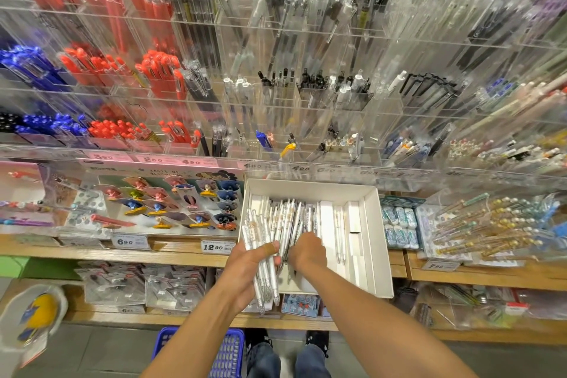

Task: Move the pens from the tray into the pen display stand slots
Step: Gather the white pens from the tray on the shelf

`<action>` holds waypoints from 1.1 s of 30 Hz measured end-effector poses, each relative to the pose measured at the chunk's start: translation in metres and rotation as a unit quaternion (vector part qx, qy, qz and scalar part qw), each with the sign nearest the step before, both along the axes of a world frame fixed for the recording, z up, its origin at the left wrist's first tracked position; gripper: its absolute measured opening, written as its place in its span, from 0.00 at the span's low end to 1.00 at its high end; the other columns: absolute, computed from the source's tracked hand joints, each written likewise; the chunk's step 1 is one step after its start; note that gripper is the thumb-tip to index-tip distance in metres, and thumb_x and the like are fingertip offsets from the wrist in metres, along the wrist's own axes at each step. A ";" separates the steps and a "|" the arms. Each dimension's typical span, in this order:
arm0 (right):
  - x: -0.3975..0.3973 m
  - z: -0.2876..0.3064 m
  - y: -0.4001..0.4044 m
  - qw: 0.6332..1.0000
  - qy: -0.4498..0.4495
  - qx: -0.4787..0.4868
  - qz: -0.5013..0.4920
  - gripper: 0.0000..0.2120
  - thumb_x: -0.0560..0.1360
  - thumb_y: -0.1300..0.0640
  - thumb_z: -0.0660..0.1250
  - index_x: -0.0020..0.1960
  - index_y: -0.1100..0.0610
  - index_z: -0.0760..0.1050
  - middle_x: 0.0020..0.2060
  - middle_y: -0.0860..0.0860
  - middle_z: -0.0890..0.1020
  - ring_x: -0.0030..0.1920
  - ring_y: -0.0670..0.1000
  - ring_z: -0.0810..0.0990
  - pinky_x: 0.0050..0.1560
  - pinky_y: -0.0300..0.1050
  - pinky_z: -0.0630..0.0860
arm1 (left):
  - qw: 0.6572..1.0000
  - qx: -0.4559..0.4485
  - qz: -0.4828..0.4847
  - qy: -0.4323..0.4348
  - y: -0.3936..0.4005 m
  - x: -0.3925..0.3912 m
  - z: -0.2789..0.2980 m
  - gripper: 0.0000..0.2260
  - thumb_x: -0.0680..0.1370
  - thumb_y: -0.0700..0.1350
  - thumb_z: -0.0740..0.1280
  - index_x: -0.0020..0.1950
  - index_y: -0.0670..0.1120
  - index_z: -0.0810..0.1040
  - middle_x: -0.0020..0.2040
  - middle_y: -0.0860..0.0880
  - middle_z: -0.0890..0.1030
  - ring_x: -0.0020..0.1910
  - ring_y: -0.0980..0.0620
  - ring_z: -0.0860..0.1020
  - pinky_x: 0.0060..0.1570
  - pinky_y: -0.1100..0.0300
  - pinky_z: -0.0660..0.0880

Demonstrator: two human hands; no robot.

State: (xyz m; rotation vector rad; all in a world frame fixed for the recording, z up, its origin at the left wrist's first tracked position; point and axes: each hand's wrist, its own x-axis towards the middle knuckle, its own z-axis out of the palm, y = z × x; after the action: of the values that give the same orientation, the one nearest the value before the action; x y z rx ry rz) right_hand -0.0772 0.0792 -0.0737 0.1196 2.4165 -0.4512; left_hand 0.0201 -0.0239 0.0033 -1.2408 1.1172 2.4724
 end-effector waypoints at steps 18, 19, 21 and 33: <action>-0.005 0.012 0.009 0.998 -0.007 -0.069 0.003 0.13 0.79 0.58 0.64 0.37 0.54 0.65 0.34 0.48 0.72 0.30 0.44 0.70 0.25 0.36 0.62 | 1.000 -0.016 -0.006 0.003 0.002 -0.002 -0.001 0.26 0.67 0.37 0.76 0.64 0.37 0.74 0.45 0.41 0.86 0.36 0.46 0.83 0.34 0.51 0.81; -0.006 0.017 0.013 0.995 0.004 -0.100 0.008 0.12 0.80 0.57 0.62 0.39 0.55 0.66 0.35 0.48 0.73 0.32 0.44 0.70 0.27 0.37 0.63 | 1.000 -0.018 -0.005 0.002 0.002 -0.002 -0.002 0.25 0.69 0.36 0.76 0.64 0.38 0.74 0.46 0.40 0.86 0.37 0.46 0.83 0.34 0.52 0.81; -0.006 0.032 0.022 0.981 0.005 -0.195 -0.014 0.05 0.80 0.54 0.63 0.49 0.56 0.70 0.40 0.51 0.77 0.35 0.46 0.75 0.32 0.38 0.69 | 0.999 -0.031 -0.008 0.001 0.002 -0.003 -0.002 0.22 0.71 0.35 0.74 0.64 0.39 0.75 0.48 0.40 0.85 0.40 0.45 0.83 0.37 0.50 0.81; -0.002 0.082 0.028 0.826 -0.197 -0.516 -0.113 0.07 0.78 0.57 0.68 0.52 0.60 0.75 0.33 0.54 0.81 0.31 0.50 0.80 0.34 0.40 0.78 | 0.992 -0.070 -0.097 0.048 0.000 -0.006 0.009 0.26 0.65 0.45 0.79 0.60 0.38 0.79 0.53 0.37 0.84 0.57 0.39 0.81 0.64 0.44 0.73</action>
State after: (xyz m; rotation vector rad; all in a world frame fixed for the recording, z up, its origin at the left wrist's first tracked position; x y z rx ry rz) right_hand -0.0797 0.1072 0.0087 0.0103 1.4852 -1.5967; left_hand 0.0142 -0.0235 0.0128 -1.0025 1.3868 2.3647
